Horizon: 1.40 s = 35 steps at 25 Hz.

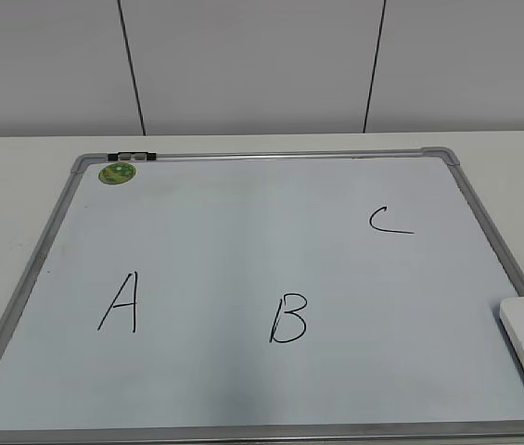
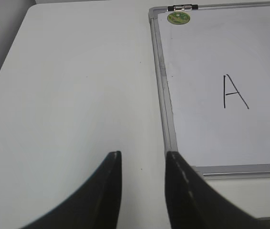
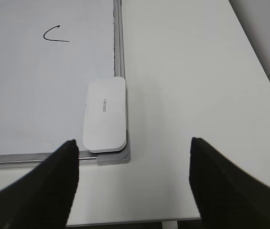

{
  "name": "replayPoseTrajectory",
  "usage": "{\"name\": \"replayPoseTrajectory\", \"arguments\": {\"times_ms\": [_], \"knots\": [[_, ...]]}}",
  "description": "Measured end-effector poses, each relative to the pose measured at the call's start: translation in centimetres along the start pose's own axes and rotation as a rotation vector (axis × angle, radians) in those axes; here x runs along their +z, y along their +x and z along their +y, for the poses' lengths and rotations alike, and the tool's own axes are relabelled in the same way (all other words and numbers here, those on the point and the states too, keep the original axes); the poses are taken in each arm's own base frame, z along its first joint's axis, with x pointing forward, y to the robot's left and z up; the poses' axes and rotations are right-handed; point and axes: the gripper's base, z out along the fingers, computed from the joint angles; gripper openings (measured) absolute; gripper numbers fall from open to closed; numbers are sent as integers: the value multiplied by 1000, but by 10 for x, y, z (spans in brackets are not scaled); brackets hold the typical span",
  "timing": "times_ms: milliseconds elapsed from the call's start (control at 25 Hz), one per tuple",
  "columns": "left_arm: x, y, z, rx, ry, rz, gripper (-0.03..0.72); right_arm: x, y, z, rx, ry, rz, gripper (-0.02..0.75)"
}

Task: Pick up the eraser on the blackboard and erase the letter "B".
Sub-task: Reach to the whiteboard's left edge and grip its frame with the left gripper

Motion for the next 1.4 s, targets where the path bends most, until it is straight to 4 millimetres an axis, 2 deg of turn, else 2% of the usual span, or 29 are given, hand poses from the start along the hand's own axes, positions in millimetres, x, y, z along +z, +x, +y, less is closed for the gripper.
{"name": "replayPoseTrajectory", "arguments": {"times_ms": [560, 640, 760, 960, 1400], "knots": [[1, -1, 0, 0, 0, 10, 241, 0, 0, 0, 0, 0, 0, 535], [4, -5, 0, -1, 0, 33, 241, 0, 0, 0, 0, 0, 0, 535], [12, -23, 0, -2, 0, 74, 241, 0, 0, 0, 0, 0, 0, 535], [37, -54, 1, -4, -1, 170, 241, 0, 0, 0, 0, 0, 0, 535], [115, -107, 2, -14, 2, 407, 241, 0, 0, 0, 0, 0, 0, 535]]}}
